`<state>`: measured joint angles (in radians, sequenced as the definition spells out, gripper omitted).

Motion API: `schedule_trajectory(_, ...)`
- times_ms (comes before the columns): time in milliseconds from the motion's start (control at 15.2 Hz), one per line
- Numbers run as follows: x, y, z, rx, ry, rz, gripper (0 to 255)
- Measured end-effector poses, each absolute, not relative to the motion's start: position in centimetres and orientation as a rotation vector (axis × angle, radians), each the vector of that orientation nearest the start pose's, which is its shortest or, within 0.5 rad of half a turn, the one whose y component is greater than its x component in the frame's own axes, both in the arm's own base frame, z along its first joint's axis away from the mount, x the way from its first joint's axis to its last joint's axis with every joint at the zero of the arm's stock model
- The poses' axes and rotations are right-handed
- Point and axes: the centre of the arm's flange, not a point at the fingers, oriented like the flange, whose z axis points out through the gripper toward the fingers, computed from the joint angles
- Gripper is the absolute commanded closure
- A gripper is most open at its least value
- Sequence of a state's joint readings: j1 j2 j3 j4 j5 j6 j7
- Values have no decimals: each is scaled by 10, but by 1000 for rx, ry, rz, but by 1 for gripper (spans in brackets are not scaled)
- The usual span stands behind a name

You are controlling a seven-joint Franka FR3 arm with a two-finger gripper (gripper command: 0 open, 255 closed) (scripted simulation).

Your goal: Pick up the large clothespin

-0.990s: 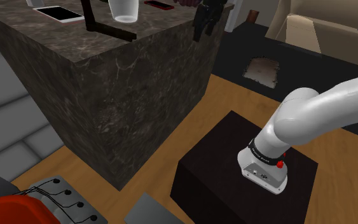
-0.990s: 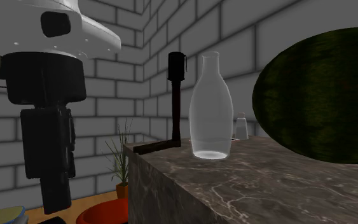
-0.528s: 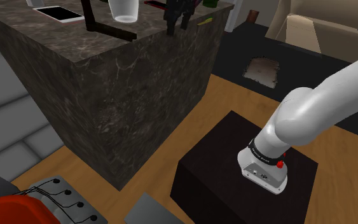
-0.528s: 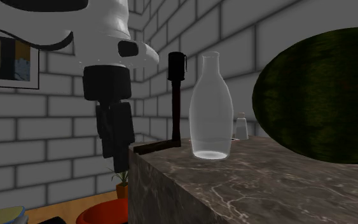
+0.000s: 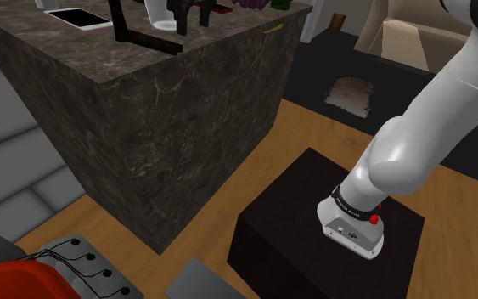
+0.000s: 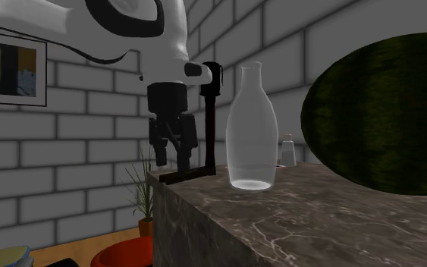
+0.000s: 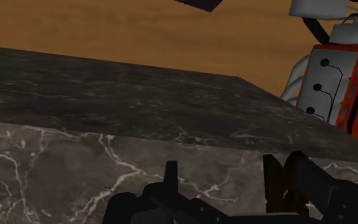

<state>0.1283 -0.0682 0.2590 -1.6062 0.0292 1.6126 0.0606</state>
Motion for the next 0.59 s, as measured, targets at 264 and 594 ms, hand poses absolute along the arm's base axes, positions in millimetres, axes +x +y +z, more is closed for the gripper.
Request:
schedule_trajectory(264, 526, 252, 656, -3057, -576, -91, 0)
schedule_trajectory(594, 556, 293, 655, -3043, -635, -74, 0)
